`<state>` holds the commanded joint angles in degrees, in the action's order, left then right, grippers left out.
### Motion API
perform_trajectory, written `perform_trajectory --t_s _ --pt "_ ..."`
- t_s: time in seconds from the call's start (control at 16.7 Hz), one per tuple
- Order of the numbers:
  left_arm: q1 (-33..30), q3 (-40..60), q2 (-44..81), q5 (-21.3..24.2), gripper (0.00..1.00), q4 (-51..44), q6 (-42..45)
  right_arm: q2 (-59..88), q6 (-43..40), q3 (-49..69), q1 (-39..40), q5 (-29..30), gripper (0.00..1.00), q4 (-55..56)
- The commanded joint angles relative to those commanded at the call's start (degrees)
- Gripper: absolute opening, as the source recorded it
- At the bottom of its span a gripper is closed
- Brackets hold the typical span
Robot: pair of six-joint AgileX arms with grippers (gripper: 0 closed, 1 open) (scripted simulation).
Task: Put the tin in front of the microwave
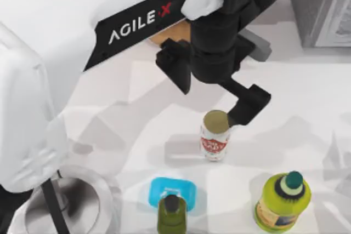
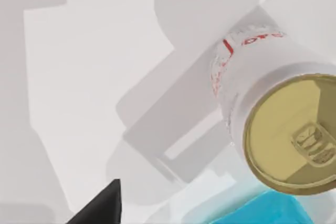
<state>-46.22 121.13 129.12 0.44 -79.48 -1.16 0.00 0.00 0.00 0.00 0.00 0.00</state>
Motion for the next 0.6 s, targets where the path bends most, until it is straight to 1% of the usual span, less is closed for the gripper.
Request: perform_trajectory --t_s 0.18,0.6 --pt "-1.6 4.7 4.5 -0.2 1.0 -2.5 0.0 0.0 0.0 0.0 0.0 0.0 1.0 0.0" --pt "-1.6 3.9 4.8 -0.2 1.0 -1.6 0.0 0.0 0.0 0.0 0.0 0.0 1.0 0.0"
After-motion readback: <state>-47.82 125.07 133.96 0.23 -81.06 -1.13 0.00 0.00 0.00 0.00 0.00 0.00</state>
